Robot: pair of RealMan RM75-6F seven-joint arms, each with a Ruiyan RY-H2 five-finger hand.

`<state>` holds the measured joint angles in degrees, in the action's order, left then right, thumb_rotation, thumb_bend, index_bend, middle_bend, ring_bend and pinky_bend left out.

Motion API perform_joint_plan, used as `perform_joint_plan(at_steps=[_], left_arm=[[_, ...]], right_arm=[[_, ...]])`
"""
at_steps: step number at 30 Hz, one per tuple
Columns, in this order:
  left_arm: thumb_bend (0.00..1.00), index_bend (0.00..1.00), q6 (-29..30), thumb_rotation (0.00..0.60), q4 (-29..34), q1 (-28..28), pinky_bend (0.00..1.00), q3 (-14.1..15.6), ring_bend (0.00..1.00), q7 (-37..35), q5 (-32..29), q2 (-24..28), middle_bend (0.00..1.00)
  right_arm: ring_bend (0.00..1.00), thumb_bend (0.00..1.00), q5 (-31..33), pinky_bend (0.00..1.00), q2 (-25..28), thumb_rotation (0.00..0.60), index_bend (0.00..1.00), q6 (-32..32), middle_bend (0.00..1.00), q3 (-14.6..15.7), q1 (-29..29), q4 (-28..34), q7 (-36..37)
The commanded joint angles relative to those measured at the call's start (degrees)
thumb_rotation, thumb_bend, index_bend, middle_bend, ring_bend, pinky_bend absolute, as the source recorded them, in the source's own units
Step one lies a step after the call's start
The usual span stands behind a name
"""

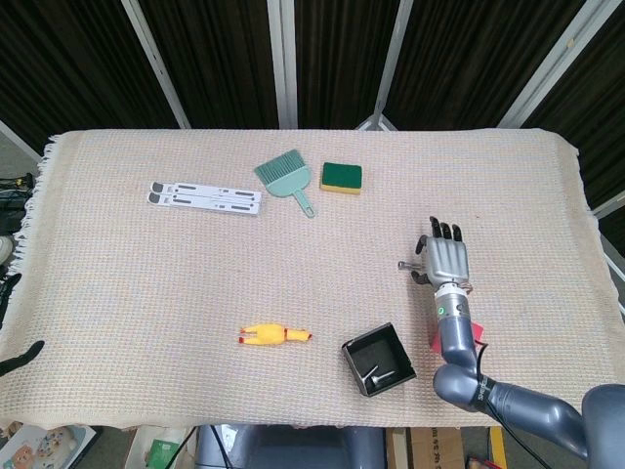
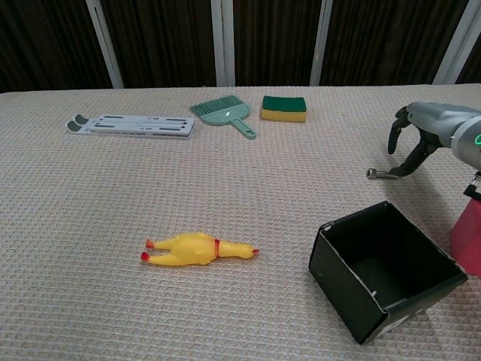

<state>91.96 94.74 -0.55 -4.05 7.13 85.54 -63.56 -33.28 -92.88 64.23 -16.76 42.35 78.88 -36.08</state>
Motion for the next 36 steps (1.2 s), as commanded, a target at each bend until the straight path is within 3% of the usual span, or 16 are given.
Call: perform_joint_plan(at_steps=[1,36], left_arm=[[0.23,0.11,0.0,0.6,0.0,0.0,0.0,0.0,0.0,-0.1,0.0,0.0,0.0],[0.23,0.11,-0.3,0.6,0.1,-0.2,0.0,-0.3,0.0,0.9,-0.7,-0.3,0.0]], right_arm=[[0.09,0.25,0.0,0.0,-0.8,0.6,0.49,-0.4,0.08,0.1,0.2,-1.3,0.0],[0.09,0.29,2.7,0.0,-3.7,0.6,0.53,-5.2,0.08,-0.5,0.5,-8.8,0.1]])
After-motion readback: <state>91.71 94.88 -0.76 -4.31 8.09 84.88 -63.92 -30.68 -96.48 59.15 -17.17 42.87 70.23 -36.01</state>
